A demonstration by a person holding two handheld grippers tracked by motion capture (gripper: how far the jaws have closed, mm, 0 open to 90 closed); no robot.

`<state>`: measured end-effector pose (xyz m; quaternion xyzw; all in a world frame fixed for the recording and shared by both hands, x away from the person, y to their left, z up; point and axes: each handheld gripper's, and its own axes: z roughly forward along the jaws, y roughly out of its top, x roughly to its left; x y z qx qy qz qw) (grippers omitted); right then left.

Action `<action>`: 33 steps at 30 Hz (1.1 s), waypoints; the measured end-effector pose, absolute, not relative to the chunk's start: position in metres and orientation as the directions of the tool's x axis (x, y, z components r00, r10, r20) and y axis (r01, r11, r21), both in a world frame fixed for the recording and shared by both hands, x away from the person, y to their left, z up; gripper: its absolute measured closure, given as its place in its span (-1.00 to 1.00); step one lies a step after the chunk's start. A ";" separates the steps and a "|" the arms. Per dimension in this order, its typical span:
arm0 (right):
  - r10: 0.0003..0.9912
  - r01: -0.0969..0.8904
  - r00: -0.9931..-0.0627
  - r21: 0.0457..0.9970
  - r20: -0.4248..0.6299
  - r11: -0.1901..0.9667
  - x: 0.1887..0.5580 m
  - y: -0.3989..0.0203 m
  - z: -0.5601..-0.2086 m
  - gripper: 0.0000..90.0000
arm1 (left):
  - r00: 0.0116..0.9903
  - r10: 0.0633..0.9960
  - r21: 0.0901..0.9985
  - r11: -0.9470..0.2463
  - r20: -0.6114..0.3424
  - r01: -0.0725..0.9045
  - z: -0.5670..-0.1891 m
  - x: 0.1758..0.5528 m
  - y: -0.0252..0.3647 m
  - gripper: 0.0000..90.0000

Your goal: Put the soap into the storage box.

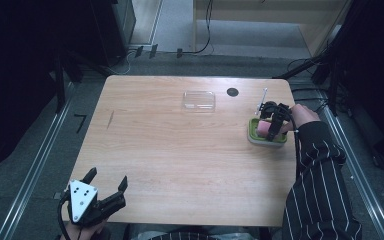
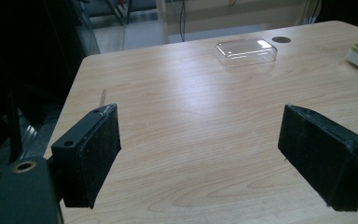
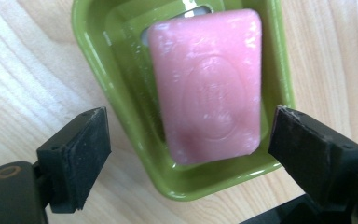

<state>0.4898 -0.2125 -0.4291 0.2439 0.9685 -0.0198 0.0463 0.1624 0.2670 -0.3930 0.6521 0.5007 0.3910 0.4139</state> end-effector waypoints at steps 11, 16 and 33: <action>0.487 0.490 -0.871 -0.039 -0.071 0.871 0.474 -0.206 -0.422 -0.88 | 0.206 0.974 0.932 -0.161 0.096 0.325 -0.393 0.164 0.266 -0.70; 0.492 0.496 -0.868 -0.047 -0.069 0.867 0.463 -0.200 -0.420 -0.94 | 0.210 0.973 0.933 -0.162 0.096 0.323 -0.393 0.165 0.265 -0.70; 0.420 0.427 -0.904 -0.086 -0.083 0.900 0.420 -0.170 -0.422 -0.96 | 0.226 0.970 0.933 -0.165 0.094 0.319 -0.393 0.169 0.262 -0.70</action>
